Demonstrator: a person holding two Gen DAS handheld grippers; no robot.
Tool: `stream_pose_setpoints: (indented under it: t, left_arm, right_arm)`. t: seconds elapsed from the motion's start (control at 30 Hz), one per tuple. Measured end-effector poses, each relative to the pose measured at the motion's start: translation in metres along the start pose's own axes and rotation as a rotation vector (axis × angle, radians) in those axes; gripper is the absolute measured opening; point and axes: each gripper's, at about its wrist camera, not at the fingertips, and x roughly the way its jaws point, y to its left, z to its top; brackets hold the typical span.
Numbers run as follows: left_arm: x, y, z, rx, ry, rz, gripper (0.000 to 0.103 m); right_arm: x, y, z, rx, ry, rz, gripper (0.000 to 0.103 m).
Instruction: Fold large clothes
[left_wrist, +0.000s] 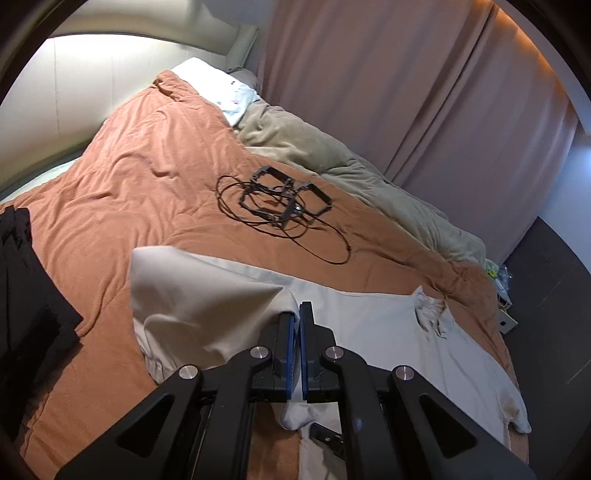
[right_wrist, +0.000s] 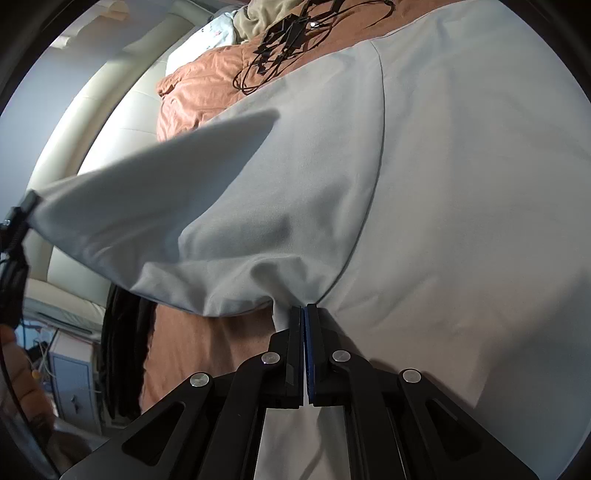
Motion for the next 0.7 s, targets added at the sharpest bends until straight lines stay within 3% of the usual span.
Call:
stream_pose_setpoints:
  t: [0.23, 0.37, 0.47, 0.7]
  left_arm:
    - [-0.004, -0.053, -0.008, 0.059, 0.034, -0.132, 0.005]
    - [-0.003, -0.077, -0.015, 0.092, 0.058, -0.186, 0.005]
    - [0.001, -0.096, -0.025, 0.111, 0.082, -0.240, 0.005]
    - [0.018, -0.145, -0.063, 0.164, 0.175, -0.319, 0.005]
  right_arm:
    - [-0.027, -0.016, -0.003, 0.048, 0.022, 0.015, 0.005]
    - [-0.074, -0.035, -0.008, 0.102, -0.052, -0.011, 0.022]
    - [-0.114, -0.042, -0.011, 0.080, -0.106, -0.096, 0.022]
    - [-0.199, -0.075, -0.038, 0.177, -0.263, -0.132, 0.030]
